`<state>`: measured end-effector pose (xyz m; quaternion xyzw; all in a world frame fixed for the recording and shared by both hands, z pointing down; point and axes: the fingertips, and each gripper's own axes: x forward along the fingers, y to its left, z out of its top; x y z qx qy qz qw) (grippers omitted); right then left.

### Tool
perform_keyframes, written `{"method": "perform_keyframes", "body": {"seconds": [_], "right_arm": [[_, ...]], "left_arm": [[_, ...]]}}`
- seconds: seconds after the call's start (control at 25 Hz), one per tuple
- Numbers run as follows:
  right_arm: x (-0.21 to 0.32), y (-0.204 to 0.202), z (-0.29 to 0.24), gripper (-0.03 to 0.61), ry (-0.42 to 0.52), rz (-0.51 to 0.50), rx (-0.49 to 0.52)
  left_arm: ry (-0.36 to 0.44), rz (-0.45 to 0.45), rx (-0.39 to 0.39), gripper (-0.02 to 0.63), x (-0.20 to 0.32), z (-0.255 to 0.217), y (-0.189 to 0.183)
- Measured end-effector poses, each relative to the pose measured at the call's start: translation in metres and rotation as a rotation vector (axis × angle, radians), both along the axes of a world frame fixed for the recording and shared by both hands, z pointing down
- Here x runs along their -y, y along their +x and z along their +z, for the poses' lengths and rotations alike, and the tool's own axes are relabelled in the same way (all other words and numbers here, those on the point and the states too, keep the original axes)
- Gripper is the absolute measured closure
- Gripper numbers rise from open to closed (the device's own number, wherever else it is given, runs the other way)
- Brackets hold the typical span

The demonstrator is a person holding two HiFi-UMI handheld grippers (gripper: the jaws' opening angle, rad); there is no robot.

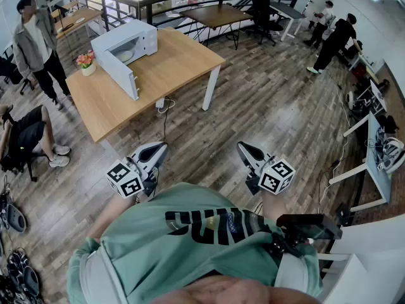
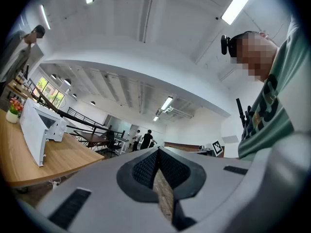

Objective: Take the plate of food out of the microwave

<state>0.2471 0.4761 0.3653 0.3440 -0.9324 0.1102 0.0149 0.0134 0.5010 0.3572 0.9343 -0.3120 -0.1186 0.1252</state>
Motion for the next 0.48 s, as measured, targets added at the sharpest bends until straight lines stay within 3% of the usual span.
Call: {"method": "perform_keyframes", "body": {"seconds": [0.48], "right_arm": [[-0.002,-0.006,-0.0019,0.572,0.007,-0.024,-0.012]], "left_arm": [[-0.006,-0.011,-0.007,0.611,-0.0059,-0.0019,-0.003]]}}
